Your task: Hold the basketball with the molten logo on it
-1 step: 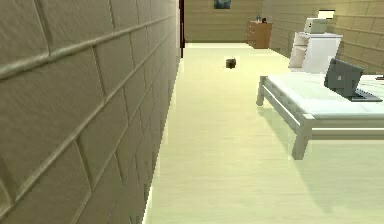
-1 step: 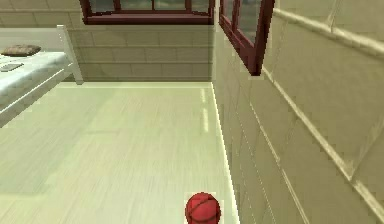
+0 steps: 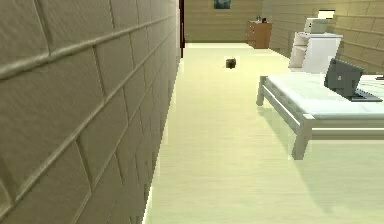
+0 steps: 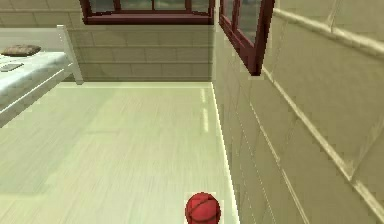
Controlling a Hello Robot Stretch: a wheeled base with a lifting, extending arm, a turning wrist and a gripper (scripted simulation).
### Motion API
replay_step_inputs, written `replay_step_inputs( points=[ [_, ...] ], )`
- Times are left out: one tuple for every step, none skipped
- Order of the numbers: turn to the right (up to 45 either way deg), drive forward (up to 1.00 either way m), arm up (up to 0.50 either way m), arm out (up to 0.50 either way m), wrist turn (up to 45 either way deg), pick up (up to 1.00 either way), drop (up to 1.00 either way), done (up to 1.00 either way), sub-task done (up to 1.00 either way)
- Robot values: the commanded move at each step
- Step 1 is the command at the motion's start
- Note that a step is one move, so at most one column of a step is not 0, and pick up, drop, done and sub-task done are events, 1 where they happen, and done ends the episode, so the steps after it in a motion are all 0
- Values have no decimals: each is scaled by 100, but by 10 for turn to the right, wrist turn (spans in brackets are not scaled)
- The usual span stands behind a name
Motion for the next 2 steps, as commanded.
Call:
replay_step_inputs(
  points=[
    [0, 0, 0, 40, 0, 0, 0, 0, 0],
    [0, 0, 0, 0, 450, 0, 0, 0, 0]
  ],
)
